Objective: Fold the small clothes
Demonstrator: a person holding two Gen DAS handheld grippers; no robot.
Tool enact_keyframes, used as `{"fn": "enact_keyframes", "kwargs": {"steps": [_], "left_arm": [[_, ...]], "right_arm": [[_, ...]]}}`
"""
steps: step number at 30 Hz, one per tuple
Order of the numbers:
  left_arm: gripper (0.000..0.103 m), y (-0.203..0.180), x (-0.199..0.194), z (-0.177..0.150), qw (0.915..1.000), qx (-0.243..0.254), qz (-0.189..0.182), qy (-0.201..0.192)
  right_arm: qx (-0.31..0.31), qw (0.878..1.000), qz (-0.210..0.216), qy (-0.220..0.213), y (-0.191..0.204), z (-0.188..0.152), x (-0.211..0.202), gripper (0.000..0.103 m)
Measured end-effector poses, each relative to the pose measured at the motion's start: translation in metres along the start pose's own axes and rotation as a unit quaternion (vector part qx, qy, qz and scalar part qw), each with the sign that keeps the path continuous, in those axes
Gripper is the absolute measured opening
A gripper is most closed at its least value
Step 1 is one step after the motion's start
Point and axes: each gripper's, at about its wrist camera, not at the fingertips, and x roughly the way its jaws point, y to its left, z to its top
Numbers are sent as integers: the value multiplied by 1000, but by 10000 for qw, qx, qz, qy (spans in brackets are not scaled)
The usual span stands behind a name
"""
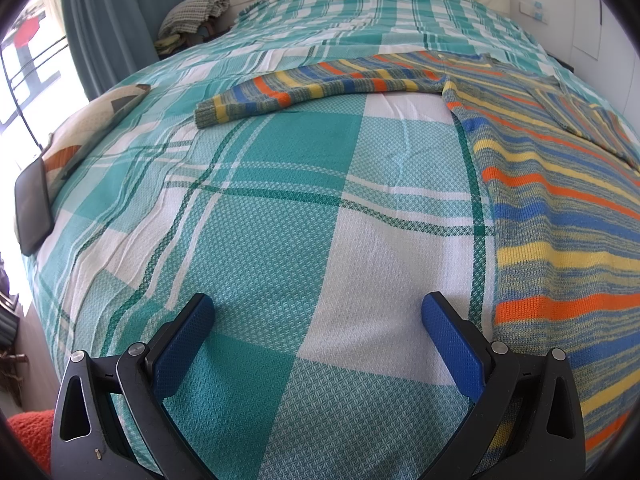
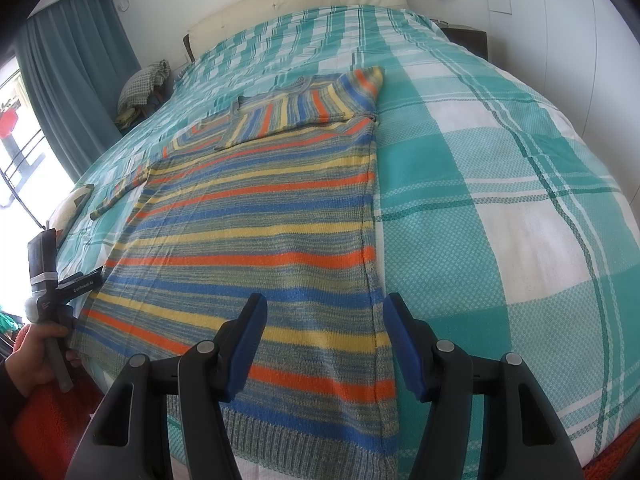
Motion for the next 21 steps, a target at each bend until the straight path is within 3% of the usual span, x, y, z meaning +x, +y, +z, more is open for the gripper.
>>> {"fn": "enact_keyframes", "kwargs": {"steps": [8, 10, 12, 15, 18, 21], "left_arm": [[103, 0, 0, 0, 10000, -14, -7, 16], [103, 4, -2, 6, 9997, -44, -124, 215], [102, 13, -5, 21, 9972, -98, -476, 572], [102, 54, -20, 46, 9878, -885, -1247, 308], [102, 105, -12, 87, 9763, -1685, -1342, 228], [102, 140, 28, 128, 9645, -2172, -1362, 629]], "right_arm": [[0, 10000, 2, -9, 0, 0, 0, 60], [-4, 10000, -7, -8, 0, 0, 0, 60], [4, 10000, -6, -17, 0, 0, -1, 60], [12, 10000, -22, -68, 0, 0, -4, 60], [41, 10000, -18, -70, -2, 0, -4, 60], [48, 10000, 5, 11, -2, 0, 2, 60]]}}
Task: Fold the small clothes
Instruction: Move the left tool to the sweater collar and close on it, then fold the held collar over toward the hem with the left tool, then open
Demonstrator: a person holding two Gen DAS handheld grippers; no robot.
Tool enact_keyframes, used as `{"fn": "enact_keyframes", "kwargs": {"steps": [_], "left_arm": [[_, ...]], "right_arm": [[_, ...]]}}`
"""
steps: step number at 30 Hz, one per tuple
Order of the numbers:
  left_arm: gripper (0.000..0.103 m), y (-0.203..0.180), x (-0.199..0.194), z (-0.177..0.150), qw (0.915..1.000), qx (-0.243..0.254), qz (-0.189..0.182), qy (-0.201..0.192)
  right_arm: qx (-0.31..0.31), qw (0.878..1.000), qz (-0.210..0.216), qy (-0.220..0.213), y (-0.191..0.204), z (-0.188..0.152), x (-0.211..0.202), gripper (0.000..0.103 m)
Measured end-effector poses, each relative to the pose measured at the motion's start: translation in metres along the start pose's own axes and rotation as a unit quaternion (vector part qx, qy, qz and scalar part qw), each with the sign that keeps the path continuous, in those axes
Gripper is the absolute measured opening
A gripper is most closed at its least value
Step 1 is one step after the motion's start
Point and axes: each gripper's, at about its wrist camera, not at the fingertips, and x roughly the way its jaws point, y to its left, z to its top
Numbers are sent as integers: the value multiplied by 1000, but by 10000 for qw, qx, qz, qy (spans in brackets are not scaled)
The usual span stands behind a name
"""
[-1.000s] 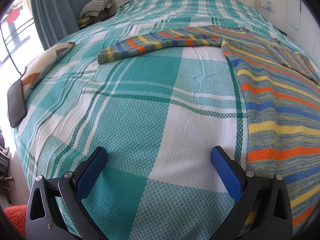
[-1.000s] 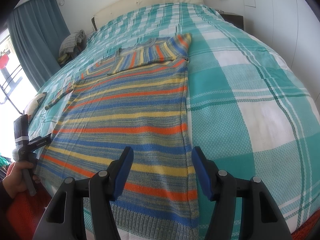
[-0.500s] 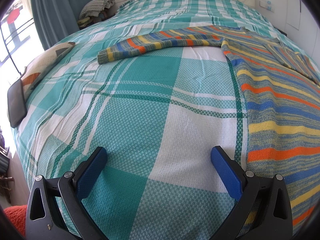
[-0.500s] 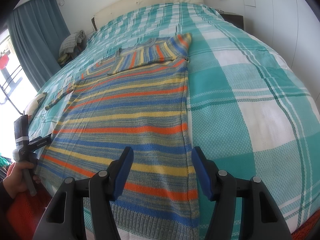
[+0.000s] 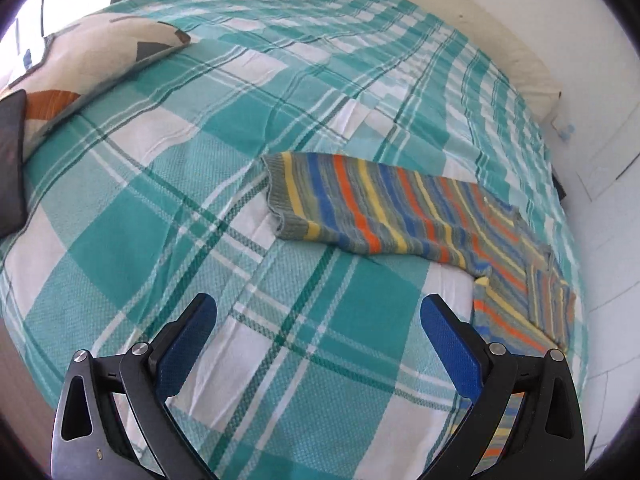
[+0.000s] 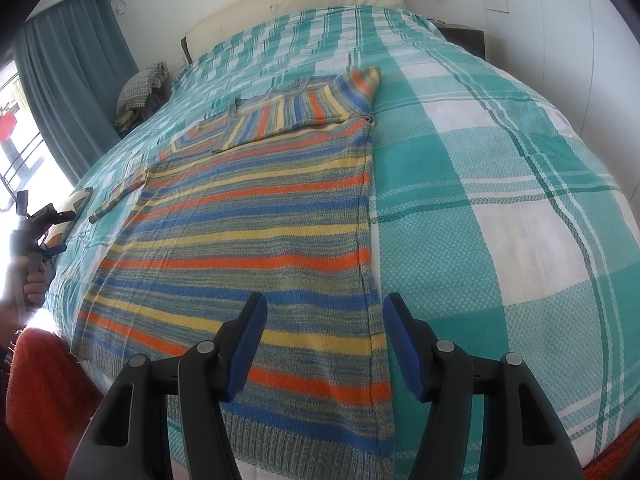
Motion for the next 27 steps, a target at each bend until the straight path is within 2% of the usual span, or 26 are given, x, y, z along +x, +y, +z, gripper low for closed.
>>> {"fn": "enact_keyframes", "kwargs": {"steps": [4, 5, 6, 7, 8, 9, 11, 13, 15, 17, 19, 21, 23, 25, 26, 27], "left_arm": [[98, 18, 49, 41, 9979, -442, 96, 461], [87, 17, 60, 43, 9972, -504, 166, 526], [63, 15, 68, 45, 9969, -517, 196, 557], [47, 11, 74, 46, 9969, -479, 190, 594], [9, 6, 79, 49, 9969, -400, 198, 646], [6, -2, 79, 52, 9972, -312, 266, 631], [5, -26, 63, 64, 9993, -66, 277, 246], [5, -64, 39, 79, 9994, 336, 47, -99], [5, -117, 14, 90, 9949, 901, -299, -339], [5, -174, -5, 90, 9849, 1526, -685, -453], [5, -231, -15, 77, 9697, 2169, -1023, -458], [5, -282, -11, 57, 9539, 2699, -1260, -358], [6, -323, 4, 35, 9422, 3033, -1410, -199], [14, -354, 28, 15, 9308, 3330, -1503, 146], [31, -365, 45, 4, 9258, 3457, -1452, 485], [57, -372, 61, -3, 9241, 3523, -1283, 734]], "right_arm": [[-79, 9999, -3, 86, 5, -1, 7, 60], [-115, 9999, -20, 87, 6, -1, 8, 60], [-156, 9998, -45, 89, 7, -2, 7, 60], [-188, 9998, -67, 97, 8, -3, 8, 60], [-204, 9997, -81, 110, 8, -3, 8, 60], [-205, 9997, -86, 127, 8, -4, 8, 60], [-160, 9997, -53, 148, 5, -4, 9, 60], [-94, 9999, 15, 133, 3, -3, 8, 60], [-42, 9999, 107, 117, 1, -2, 7, 60], [3, 9997, 195, 126, 0, -1, 9, 60], [47, 9996, 259, 139, -1, 0, 10, 60], [98, 9994, 303, 137, -2, 1, 11, 61], [143, 9992, 338, 127, -3, 1, 10, 61], [161, 9991, 357, 133, -4, 0, 9, 61], [157, 9992, 354, 140, -4, 0, 10, 61], [149, 9992, 351, 147, -4, 0, 10, 61]]}}
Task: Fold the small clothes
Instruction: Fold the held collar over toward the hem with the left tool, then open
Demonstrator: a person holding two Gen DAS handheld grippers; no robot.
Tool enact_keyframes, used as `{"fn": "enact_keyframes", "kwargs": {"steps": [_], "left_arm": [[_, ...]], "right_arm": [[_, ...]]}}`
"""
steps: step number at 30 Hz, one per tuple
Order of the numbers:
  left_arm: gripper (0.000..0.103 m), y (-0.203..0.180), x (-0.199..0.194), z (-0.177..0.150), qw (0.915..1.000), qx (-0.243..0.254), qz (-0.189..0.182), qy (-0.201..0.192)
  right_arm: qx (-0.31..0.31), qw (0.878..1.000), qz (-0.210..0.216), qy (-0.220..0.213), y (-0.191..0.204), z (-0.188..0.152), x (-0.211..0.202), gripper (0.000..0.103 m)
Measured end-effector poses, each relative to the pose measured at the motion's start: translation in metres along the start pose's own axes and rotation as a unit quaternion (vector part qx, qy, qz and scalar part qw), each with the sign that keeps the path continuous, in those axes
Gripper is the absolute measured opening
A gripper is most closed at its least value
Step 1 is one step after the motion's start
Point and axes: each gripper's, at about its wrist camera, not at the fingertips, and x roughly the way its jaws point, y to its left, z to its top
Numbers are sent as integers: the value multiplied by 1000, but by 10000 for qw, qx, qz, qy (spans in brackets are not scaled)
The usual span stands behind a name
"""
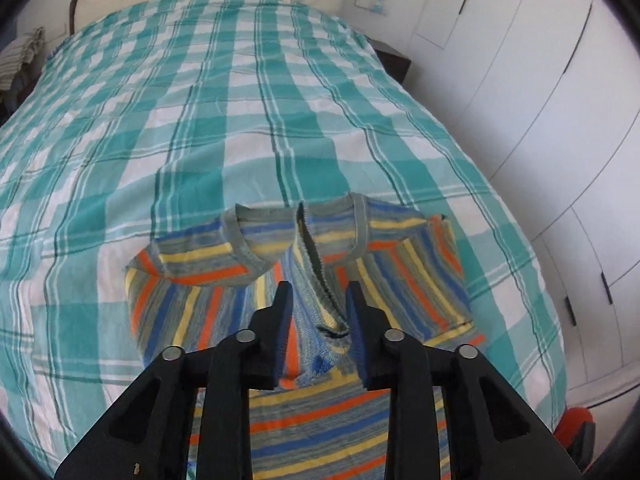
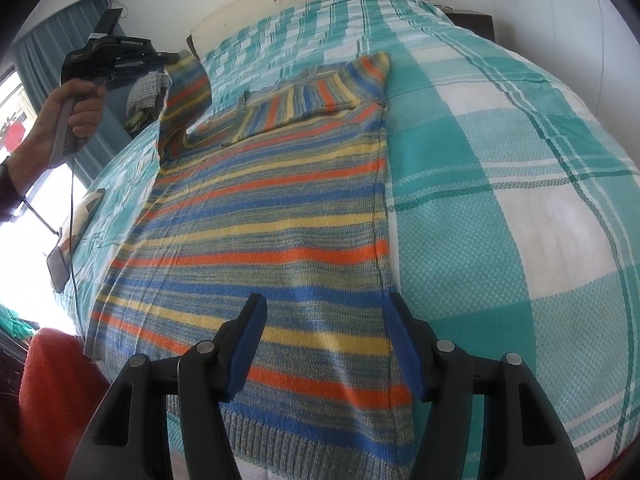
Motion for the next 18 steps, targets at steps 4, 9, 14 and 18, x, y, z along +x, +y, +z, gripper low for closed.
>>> {"fn": "enact_keyframes", "kwargs": {"steps": [4, 9, 14, 18], "left_arm": [[73, 9, 1, -11, 9993, -271, 124, -216], [82, 63, 1, -39, 9893, -1002, 954, -467], [87, 99, 57, -111, 9717, -569, 2221, 572], [96, 101, 16, -134, 9723, -714, 2216, 197]], "right_arm": [[35, 10000, 64, -9, -1, 0, -2, 61], [163, 9997, 207, 15, -5, 2, 0, 61], [169, 9996, 247, 19, -6, 4, 3, 61], [166, 9996, 213, -22, -7, 4, -2, 61]]}}
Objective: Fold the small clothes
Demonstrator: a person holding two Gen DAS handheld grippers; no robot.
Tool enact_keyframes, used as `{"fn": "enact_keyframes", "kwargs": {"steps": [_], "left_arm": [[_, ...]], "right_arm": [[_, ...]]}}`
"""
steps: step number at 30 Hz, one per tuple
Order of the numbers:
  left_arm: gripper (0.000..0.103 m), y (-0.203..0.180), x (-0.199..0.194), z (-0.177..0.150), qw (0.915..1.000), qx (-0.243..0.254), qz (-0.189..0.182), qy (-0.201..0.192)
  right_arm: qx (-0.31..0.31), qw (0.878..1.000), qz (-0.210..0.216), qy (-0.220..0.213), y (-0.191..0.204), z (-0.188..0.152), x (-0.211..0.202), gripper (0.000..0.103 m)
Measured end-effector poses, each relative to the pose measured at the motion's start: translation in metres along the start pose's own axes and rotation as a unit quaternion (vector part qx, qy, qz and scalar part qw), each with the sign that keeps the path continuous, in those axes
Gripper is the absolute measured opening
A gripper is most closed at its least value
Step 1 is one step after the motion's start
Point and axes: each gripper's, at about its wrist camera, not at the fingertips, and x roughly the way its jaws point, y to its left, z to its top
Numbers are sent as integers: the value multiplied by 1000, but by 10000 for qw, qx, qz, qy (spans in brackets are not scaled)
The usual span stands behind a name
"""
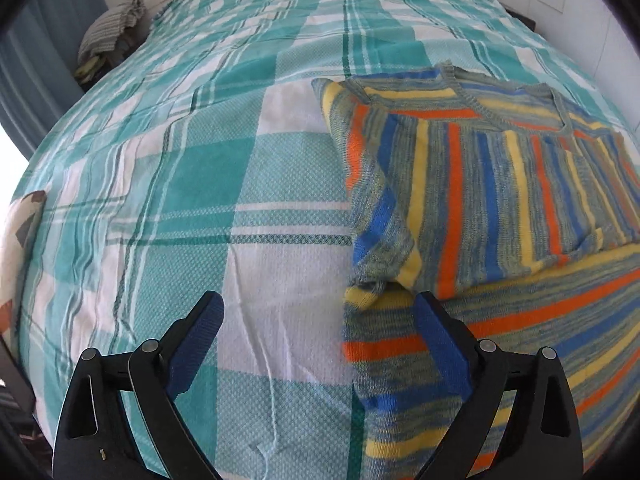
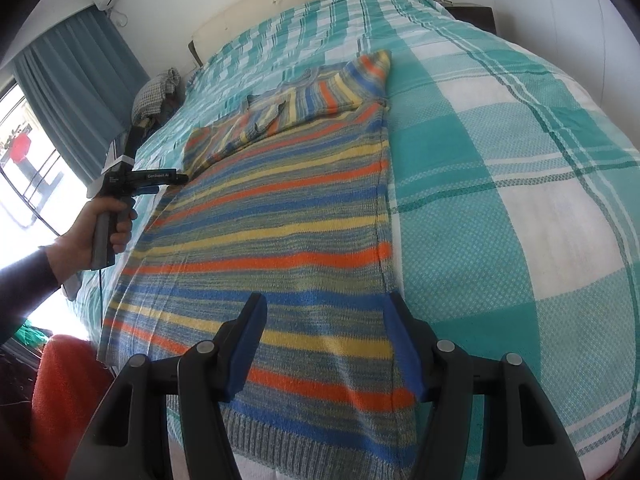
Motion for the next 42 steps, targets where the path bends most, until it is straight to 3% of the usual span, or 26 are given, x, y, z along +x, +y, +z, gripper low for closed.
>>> {"fn": "enact_keyframes", "kwargs": {"steps": [3, 8, 14, 19, 22, 28, 42], "left_arm": [[97, 20, -36, -31, 9991, -202, -340, -138], [98, 50, -68, -99, 9988, -361, -101, -323], [98, 91, -45, -148, 9932, -1159, -123, -14], [102, 90, -39, -161, 9942, -1068, -25, -162], [103, 90, -36, -164, 9932, -1147, -39, -190], [103, 90, -36, -166, 9927, -1179, 3, -265], [103, 87, -36, -167, 9928, -1155, 126, -282]], "right_arm": [[5, 9998, -126, -178, -4, 6, -8, 61], [96, 9961, -606, -629, -24, 22, -29, 65], [-10, 9850, -1551, -763, -60, 55, -36, 69], [-63, 9721, -2238, -705, -90, 62, -23, 71], [214, 9739, -2233, -345, -109, 43, -2, 75], [106, 9759, -2107, -561, -107, 34, 3, 93], [-27, 9758, -2103, -601, -101, 31, 9, 100]]}}
